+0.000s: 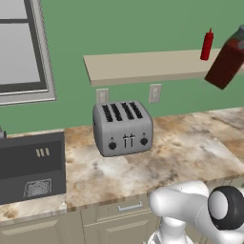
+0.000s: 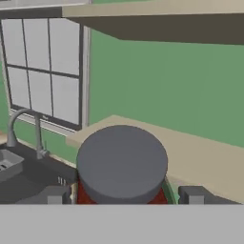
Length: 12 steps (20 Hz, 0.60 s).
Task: Collect the paprika, ketchup, and shaker from the cabinet and place them next to the stove.
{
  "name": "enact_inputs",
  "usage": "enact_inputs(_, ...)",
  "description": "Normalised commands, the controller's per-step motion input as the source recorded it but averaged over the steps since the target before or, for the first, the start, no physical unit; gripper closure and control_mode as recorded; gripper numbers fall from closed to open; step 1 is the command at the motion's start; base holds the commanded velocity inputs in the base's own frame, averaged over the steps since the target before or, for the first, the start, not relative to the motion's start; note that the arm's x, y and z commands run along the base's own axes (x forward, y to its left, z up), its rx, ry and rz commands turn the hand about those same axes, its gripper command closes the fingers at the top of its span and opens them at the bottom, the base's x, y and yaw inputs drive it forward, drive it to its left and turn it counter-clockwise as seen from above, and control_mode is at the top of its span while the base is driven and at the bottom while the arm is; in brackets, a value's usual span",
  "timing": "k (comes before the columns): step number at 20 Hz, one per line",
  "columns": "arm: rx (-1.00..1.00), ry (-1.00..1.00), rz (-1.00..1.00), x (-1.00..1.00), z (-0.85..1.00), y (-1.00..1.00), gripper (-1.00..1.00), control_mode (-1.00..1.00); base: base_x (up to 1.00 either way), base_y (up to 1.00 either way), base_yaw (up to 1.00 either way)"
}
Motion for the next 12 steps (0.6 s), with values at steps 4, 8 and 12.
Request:
enact_inputs(4, -0.04, 0.03, 0.15, -0.64, 0.00, 0.40, 1.00, -1.00, 0.00, 0.00, 0.00)
enact_inputs(8, -0.04, 0.01, 0.15, -0.53, 0.00, 0.44, 1.00, -1.00, 0.00, 0.00, 0.00)
enact_inputs(12, -0.04, 0.00, 0.15, -0.56, 0.00, 0.44, 1.00, -1.00, 0.00, 0.00, 0.00)
